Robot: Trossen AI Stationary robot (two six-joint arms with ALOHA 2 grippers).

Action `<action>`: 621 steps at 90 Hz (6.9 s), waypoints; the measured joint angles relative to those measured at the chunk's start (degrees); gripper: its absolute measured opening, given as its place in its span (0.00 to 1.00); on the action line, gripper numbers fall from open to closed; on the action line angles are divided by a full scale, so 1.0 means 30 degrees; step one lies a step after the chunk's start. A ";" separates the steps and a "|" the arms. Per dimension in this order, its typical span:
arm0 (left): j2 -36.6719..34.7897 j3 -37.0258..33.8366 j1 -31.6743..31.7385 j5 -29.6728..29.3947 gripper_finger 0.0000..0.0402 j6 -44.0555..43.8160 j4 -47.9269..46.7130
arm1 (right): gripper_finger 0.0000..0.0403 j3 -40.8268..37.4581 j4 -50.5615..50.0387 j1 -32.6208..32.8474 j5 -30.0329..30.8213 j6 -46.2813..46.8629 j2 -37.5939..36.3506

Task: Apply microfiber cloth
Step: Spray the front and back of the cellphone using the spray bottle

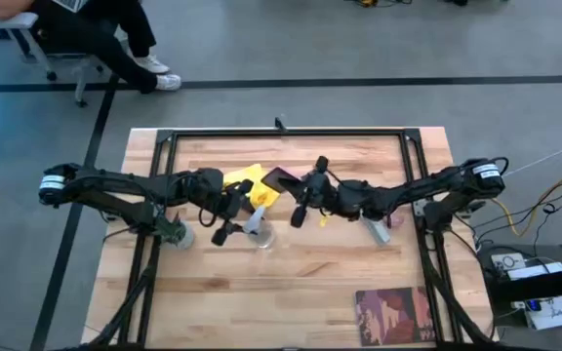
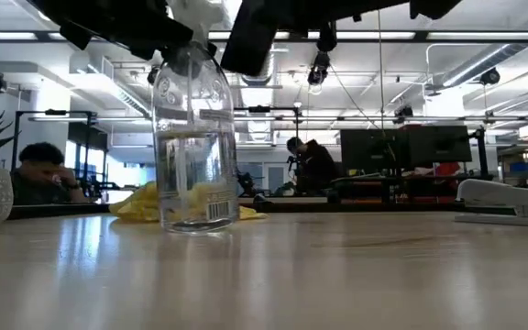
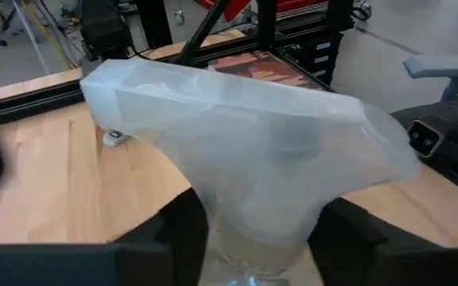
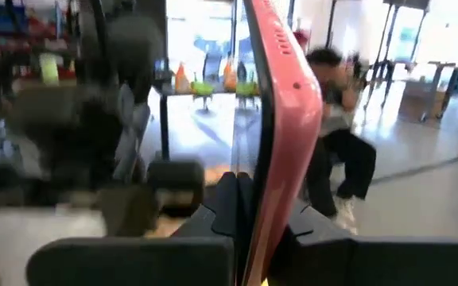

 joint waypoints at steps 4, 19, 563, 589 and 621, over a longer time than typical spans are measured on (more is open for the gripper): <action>0.0000 0.0000 0.0007 -0.0042 0.59 -0.0007 0.0020 | 0.01 0.0090 -0.0775 -0.0001 -0.0105 0.0525 0.0095; 0.0015 0.0000 0.0000 -0.0029 0.72 -0.0058 0.0321 | 0.01 0.0125 -0.1107 -0.0365 -0.2439 0.1441 0.0759; -0.1020 -0.0036 0.0867 0.1350 0.40 -0.7784 -0.1392 | 0.01 0.4117 -0.0652 0.2266 1.1696 -4.0788 0.5284; -0.1231 -0.0036 0.0634 0.3045 0.56 -0.8359 -0.1574 | 0.01 0.4009 -0.0633 0.2404 1.1368 -4.0611 0.5284; -0.1931 -0.0015 0.0339 0.1785 0.63 -0.3679 -0.2481 | 0.01 0.3921 -0.0707 0.2444 1.0514 -4.1068 0.5299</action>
